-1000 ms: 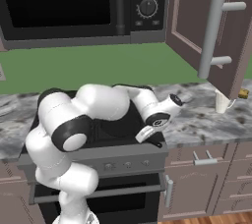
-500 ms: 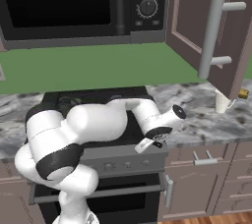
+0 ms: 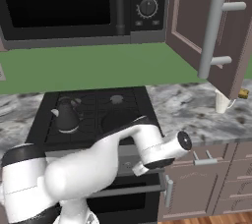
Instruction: Pick the pan from the cabinet and place it on the stove. Then turn on the stove burner for the pan.
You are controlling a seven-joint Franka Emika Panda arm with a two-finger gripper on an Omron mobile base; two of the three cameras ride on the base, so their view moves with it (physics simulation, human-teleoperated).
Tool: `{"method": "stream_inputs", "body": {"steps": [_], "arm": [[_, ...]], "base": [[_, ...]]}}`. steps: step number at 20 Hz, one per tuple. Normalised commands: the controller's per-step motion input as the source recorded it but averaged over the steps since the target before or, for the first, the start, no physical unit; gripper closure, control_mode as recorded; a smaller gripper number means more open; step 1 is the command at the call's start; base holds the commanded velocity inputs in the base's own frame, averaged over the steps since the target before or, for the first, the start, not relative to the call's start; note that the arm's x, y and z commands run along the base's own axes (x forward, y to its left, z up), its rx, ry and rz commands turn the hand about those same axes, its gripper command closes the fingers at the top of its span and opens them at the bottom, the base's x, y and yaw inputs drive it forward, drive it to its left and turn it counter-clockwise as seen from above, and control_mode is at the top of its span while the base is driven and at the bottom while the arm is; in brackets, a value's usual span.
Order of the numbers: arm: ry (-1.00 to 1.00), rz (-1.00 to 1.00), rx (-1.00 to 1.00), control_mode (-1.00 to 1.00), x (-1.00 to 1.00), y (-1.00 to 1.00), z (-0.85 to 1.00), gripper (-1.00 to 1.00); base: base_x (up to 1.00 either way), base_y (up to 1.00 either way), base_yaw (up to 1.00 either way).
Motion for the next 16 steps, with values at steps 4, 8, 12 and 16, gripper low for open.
{"method": "stream_inputs", "body": {"steps": [4, 8, 12, 16], "arm": [[-0.13, 0.00, 0.05, -1.00, -0.57, -0.06, 0.00, -1.00], [-0.09, 0.00, 0.04, -1.00, -0.19, -0.01, 0.00, -1.00], [-0.13, 0.00, 0.05, -1.00, -0.01, 0.00, -0.03, -1.00], [-0.16, 0.00, 0.08, -1.00, 0.00, 0.00, -0.12, -1.00]], "base": [[0.00, 0.00, 0.00], [0.00, 0.00, 0.00], [0.00, 0.00, 0.00], [0.00, 0.00, 0.00]]}}
